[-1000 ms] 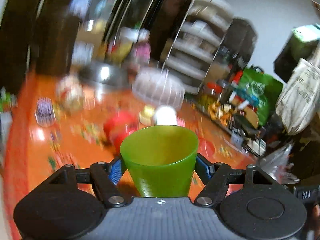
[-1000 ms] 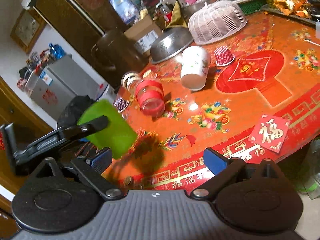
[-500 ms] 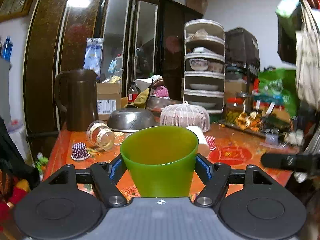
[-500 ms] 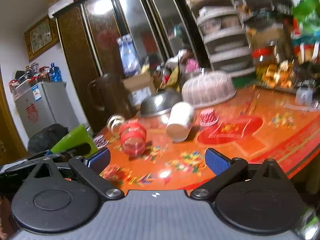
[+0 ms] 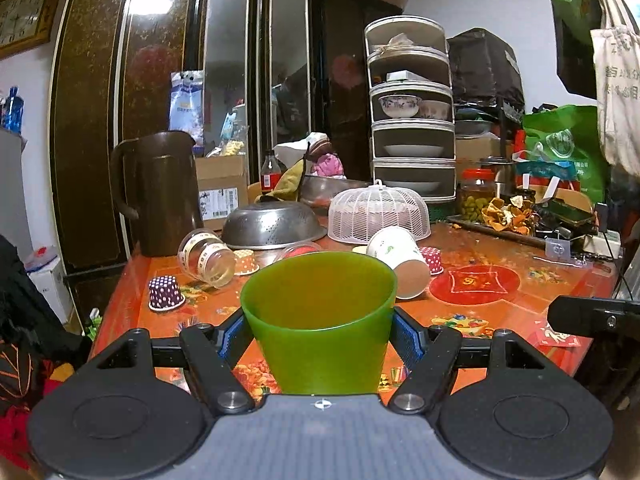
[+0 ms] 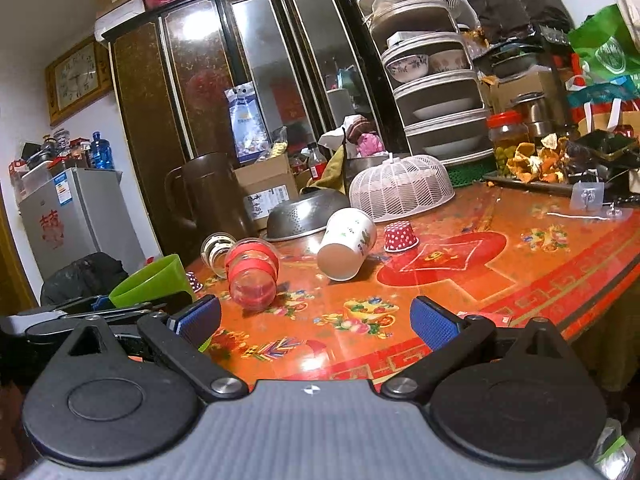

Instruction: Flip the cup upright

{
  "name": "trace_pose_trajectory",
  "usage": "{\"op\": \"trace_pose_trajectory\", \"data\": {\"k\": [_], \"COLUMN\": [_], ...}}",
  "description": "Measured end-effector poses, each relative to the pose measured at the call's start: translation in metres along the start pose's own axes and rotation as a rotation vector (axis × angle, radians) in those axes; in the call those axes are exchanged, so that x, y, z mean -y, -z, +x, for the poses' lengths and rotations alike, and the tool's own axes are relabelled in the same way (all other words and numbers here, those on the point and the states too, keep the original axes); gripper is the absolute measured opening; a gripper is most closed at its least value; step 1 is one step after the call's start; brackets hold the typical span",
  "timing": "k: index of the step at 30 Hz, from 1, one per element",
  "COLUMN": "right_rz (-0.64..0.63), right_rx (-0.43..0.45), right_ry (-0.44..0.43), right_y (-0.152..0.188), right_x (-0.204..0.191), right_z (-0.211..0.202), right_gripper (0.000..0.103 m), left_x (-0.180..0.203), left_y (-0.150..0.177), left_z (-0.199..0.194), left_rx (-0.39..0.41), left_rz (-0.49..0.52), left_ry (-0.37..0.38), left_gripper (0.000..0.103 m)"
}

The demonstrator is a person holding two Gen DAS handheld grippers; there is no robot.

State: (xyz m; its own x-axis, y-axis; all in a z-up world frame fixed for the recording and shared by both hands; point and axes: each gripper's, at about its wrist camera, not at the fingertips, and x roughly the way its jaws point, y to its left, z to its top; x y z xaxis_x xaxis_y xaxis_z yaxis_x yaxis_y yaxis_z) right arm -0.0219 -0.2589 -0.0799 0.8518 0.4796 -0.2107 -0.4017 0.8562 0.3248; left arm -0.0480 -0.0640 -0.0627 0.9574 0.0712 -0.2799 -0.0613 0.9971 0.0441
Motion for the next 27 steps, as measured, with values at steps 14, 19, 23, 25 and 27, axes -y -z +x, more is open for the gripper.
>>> {"op": "trace_pose_trajectory", "data": {"k": [14,19,23,25,27], "right_rz": [-0.015,-0.019,-0.023,-0.024,-0.026], "right_rx": [-0.017,-0.019,-0.021,-0.02,-0.019], "right_ry": [-0.023,-0.031,-0.035,-0.036,-0.038], "right_y": [0.005,0.006,0.005,0.005,0.004], "right_x": [-0.01,-0.013,-0.014,-0.015,-0.015], "right_z": [-0.001,-0.001,-0.001,-0.001,-0.001], "right_gripper": [0.102,0.102,0.102,0.102,0.102], "left_x": [-0.003,-0.001,0.005,0.007,0.008], "left_y": [0.013,0.013,0.012,0.011,0.011], "left_z": [0.001,0.0,0.0,0.002,0.003], "left_rx": [-0.02,-0.02,-0.029,-0.039,-0.042], "left_rz": [0.002,0.023,0.064,0.089,0.099], "left_ry": [-0.001,0.001,-0.011,-0.025,-0.019], "left_gripper": [0.075,0.075,0.076,0.08,0.083]}}
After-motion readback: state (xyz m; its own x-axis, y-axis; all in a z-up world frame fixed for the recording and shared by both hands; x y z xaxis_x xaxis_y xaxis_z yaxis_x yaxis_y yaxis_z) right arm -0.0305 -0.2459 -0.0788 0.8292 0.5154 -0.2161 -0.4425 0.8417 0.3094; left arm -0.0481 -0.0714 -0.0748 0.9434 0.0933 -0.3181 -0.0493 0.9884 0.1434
